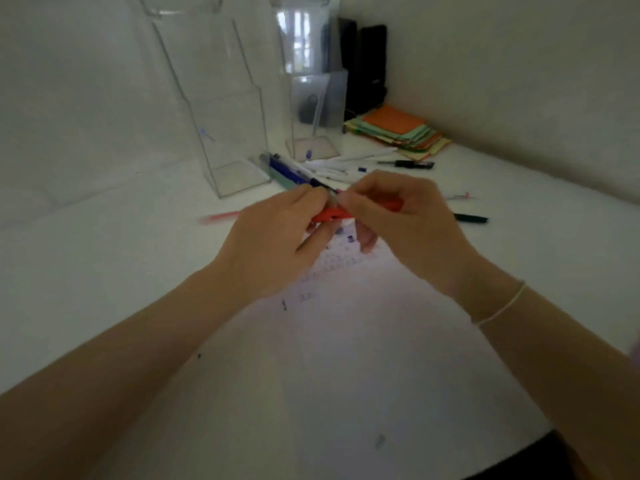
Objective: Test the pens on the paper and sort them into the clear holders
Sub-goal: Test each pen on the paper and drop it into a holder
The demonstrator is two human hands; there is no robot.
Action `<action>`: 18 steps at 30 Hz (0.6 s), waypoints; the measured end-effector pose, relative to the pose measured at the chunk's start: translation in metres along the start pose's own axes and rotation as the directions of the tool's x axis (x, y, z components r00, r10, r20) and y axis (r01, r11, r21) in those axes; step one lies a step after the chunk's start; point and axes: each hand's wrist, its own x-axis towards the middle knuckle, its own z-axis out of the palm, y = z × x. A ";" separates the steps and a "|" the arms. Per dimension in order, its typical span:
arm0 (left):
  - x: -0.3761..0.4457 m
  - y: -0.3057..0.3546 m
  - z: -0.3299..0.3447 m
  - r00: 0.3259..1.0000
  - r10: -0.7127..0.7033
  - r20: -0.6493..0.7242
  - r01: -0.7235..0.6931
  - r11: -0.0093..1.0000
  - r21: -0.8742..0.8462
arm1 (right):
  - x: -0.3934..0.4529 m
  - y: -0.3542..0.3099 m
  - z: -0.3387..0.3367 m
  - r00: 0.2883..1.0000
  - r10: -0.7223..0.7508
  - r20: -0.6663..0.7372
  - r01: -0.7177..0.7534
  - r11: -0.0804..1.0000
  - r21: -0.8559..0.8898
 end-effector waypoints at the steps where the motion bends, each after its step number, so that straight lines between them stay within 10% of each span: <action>1: 0.012 0.015 0.001 1.000 0.011 -0.012 -0.011 1.000 -0.001 | -0.003 -0.005 -0.019 0.999 -0.007 -0.038 0.006 1.000 -0.024; 11: 0.071 0.165 0.098 0.912 0.280 0.299 -0.205 0.944 -0.259 | -0.164 -0.022 -0.243 0.788 0.120 -0.604 -0.468 0.754 -0.461; 18: 0.070 0.191 0.146 0.800 0.288 0.527 -0.224 0.957 -0.182 | -0.222 0.123 -0.239 0.615 0.622 -0.486 -0.753 0.280 -0.595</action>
